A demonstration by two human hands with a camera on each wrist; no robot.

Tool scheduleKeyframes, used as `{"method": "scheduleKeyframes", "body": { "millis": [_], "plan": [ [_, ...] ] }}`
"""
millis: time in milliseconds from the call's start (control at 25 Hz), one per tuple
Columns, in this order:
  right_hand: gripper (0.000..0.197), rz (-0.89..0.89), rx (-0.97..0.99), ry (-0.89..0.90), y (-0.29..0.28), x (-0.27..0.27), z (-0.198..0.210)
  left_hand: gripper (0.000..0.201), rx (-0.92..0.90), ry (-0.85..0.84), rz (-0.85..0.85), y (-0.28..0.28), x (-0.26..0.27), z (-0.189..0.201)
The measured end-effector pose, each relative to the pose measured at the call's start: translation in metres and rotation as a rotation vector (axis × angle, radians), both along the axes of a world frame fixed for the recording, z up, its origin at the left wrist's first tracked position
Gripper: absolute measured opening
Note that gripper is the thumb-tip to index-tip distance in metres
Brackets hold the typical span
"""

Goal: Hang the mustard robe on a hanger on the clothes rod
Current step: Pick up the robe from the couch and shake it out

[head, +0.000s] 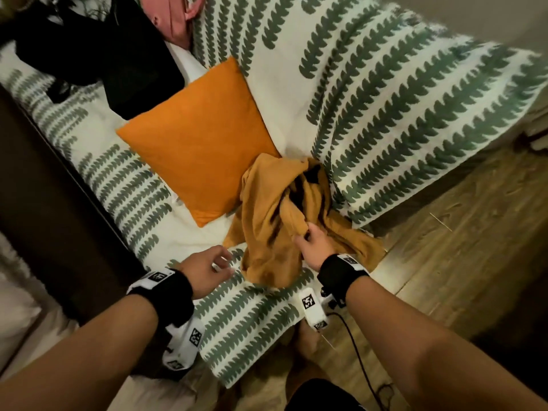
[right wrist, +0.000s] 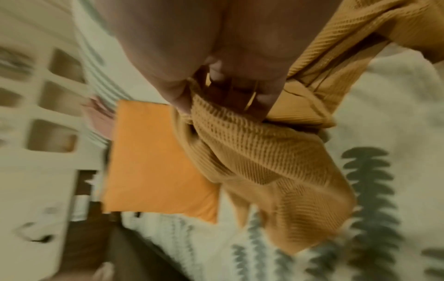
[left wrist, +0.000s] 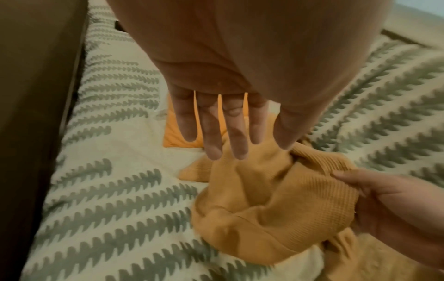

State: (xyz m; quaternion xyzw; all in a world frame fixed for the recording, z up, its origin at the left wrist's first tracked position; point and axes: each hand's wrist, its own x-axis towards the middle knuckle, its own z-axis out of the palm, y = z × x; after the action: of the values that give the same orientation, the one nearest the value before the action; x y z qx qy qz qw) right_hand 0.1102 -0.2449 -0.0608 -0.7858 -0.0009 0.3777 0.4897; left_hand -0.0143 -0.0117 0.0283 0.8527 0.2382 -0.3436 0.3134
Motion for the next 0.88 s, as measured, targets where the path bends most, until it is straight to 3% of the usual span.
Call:
{"method": "scheduleKeyframes", "body": {
  "millis": [80, 160, 240, 280, 360, 480, 640, 760, 800, 880],
  "plan": [
    [0.036, -0.015, 0.143, -0.018, 0.002, -0.018, 0.042, 0.054, -0.183, -0.046, 0.042, -0.012, 0.003, 0.023],
    [0.048, 0.058, 0.208, -0.134, 0.009, -0.044, 0.088, 0.090, -0.478, -0.103, 0.229, -0.024, 0.008, 0.056],
    [0.053, 0.132, 0.220, -0.260, 0.020, -0.079, 0.133, 0.102, -0.660, -0.125, 0.383, -0.030, 0.007, 0.092],
    [0.051, 0.157, 0.214, -0.313, 0.025, -0.097, 0.155, 0.103, -0.683, -0.141, 0.375, -0.029, 0.005, 0.109],
    [0.045, 0.176, 0.192, -0.388, 0.033, -0.130, 0.193, 0.090, -0.672, -0.205, 0.210, -0.023, -0.005, 0.136],
    [0.035, 0.160, 0.188, -0.512, 0.039, -0.195, 0.246, 0.013, -0.693, -0.285, -0.093, -0.004, -0.037, 0.183],
    [0.032, -0.144, 0.188, -0.672, 0.023, -0.247, 0.296, 0.021, -0.728, -0.402, -0.350, 0.015, -0.059, 0.257],
    [0.062, -0.275, 0.037, -0.755, 0.012, -0.259, 0.333, 0.026, -0.796, -0.509, -0.451, -0.007, -0.069, 0.335],
    [0.062, -0.295, 0.081, -0.748, 0.009, -0.263, 0.348, 0.025, -0.821, -0.551, -0.486, -0.020, -0.072, 0.363],
    [0.039, -0.359, 0.184, -0.763, 0.000, -0.268, 0.383, 0.023, -0.882, -0.607, -0.595, -0.044, -0.078, 0.416]
  ]
}}
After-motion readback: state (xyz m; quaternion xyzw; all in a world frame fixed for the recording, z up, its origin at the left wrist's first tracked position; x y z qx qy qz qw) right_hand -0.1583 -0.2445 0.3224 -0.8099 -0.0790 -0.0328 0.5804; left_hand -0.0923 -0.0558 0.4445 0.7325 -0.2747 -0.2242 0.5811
